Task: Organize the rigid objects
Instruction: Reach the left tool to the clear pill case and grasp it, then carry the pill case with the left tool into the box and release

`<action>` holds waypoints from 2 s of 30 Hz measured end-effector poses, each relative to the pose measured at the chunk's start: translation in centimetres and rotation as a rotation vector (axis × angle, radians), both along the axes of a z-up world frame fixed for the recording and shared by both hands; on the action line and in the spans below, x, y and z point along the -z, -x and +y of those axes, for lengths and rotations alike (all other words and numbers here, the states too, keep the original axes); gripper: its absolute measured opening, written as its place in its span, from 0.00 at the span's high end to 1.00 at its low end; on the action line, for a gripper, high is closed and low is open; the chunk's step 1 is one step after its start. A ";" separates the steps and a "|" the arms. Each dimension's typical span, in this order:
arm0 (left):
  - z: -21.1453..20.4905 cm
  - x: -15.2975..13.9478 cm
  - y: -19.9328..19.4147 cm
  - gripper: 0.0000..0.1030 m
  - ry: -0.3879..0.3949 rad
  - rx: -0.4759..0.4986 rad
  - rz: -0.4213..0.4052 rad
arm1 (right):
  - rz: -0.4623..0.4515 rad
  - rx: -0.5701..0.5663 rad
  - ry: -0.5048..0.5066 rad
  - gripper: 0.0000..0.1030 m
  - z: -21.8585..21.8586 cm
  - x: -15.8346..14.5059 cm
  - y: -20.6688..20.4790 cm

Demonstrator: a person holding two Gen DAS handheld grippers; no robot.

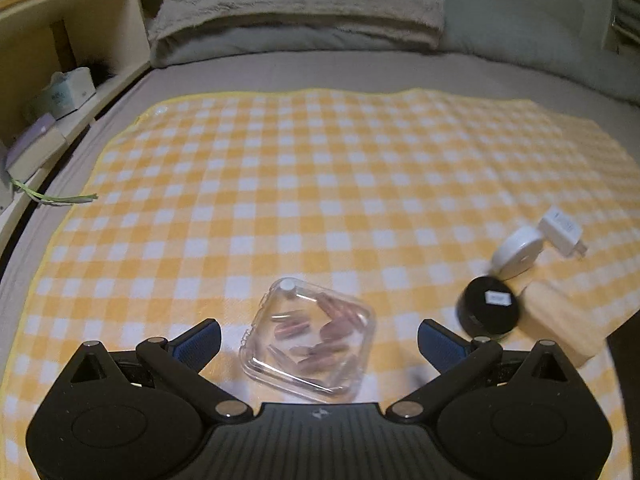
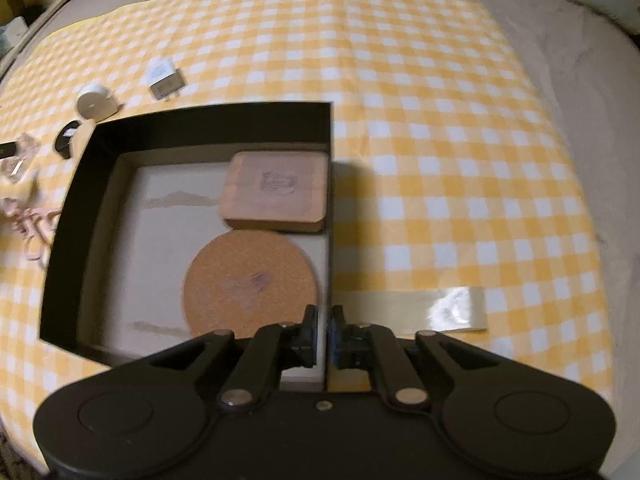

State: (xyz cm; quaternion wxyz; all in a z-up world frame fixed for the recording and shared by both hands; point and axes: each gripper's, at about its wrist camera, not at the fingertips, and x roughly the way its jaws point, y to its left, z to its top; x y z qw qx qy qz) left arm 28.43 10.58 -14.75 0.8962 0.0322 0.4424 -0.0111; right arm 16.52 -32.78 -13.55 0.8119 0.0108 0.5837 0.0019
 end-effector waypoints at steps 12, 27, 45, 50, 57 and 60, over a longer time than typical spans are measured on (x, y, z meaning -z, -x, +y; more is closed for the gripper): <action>1.5 3.2 -2.1 0.00 0.005 0.020 0.058 | 0.018 0.001 -0.022 0.93 -0.4 0.4 -0.4; -1.6 3.1 -3.0 0.11 -0.005 0.051 0.176 | 0.019 0.005 -0.031 0.93 -0.4 0.6 -0.6; -2.1 -2.9 -1.5 0.26 0.191 -0.046 0.062 | 0.020 0.006 -0.034 0.96 -0.5 0.7 -0.8; -6.4 -6.1 0.8 0.26 0.320 0.058 0.031 | 0.019 0.002 -0.026 0.96 -0.5 0.7 -0.8; -14.3 -8.2 4.7 0.26 0.364 0.301 0.046 | 0.020 0.001 -0.017 0.96 -0.6 0.9 -1.0; -17.2 -7.9 6.1 0.26 0.422 0.333 0.097 | 0.021 0.003 -0.012 0.96 -0.5 0.9 -1.0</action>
